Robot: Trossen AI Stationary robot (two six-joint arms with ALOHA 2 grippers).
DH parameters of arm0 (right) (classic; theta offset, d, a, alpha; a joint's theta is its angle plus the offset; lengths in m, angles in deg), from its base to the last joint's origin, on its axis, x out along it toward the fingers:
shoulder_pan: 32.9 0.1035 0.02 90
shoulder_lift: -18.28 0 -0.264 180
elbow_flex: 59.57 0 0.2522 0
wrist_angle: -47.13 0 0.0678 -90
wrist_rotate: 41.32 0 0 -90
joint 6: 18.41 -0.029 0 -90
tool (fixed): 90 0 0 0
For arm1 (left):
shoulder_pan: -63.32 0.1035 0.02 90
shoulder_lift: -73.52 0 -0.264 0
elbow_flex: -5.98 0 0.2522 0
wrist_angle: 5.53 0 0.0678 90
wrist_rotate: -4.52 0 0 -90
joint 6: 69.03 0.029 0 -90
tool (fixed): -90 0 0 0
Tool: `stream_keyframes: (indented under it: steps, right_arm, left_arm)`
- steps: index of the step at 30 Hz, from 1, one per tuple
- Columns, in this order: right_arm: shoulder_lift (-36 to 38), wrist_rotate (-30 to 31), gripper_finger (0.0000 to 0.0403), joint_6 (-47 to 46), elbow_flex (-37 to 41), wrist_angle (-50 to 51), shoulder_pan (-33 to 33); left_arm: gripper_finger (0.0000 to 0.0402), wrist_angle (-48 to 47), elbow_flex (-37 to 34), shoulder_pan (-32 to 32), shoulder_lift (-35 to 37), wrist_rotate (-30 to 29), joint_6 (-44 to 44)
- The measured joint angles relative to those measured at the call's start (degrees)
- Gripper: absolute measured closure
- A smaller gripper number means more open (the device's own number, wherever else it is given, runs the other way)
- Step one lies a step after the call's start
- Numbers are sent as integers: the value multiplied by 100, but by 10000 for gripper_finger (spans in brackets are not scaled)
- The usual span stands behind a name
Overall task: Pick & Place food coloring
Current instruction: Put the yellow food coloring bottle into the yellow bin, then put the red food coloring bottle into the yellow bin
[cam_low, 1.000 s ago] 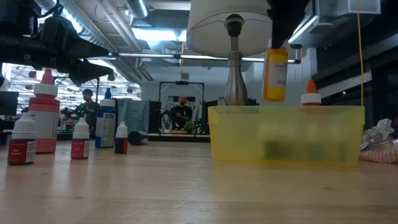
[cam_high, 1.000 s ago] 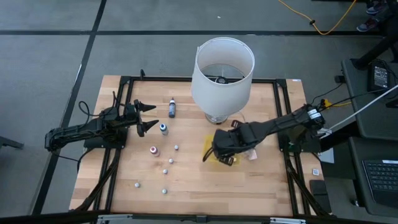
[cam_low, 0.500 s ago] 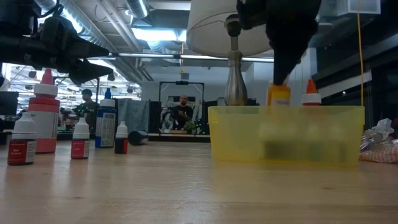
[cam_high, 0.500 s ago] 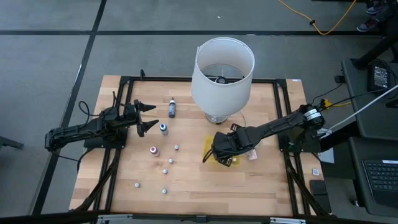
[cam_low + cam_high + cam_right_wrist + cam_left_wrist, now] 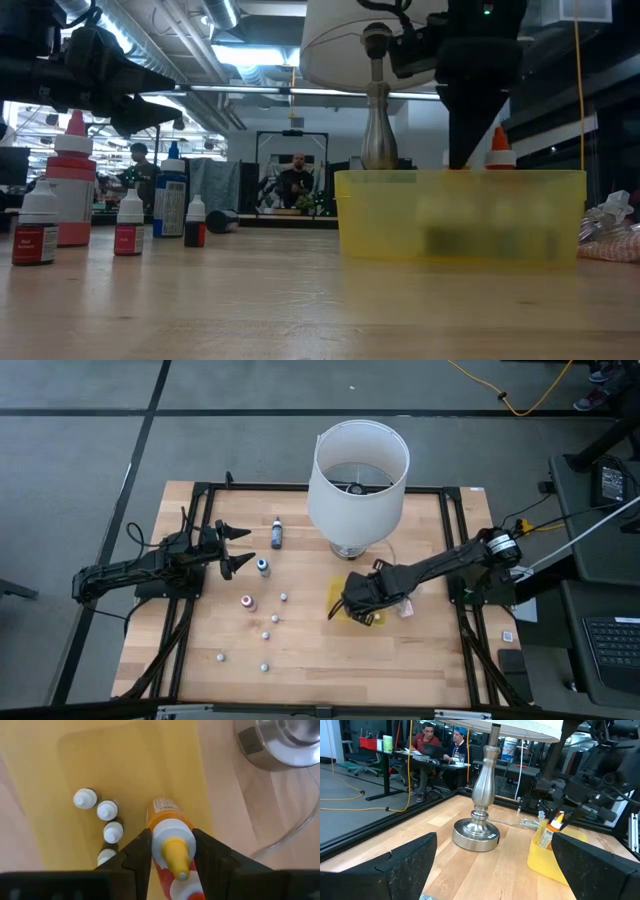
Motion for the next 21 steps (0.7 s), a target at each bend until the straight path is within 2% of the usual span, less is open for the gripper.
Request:
stream_keyframes:
  steps: [12, 21]
  right_arm:
    - [0, -28, 212, -312, 2, 55, -126]
    - [13, -45, 202, -567, -173, 434, -123]
  left_arm:
    - [13, 0, 1, 1, 0, 0, 0]
    - [13, 0, -1, 2, 0, 0, 0]
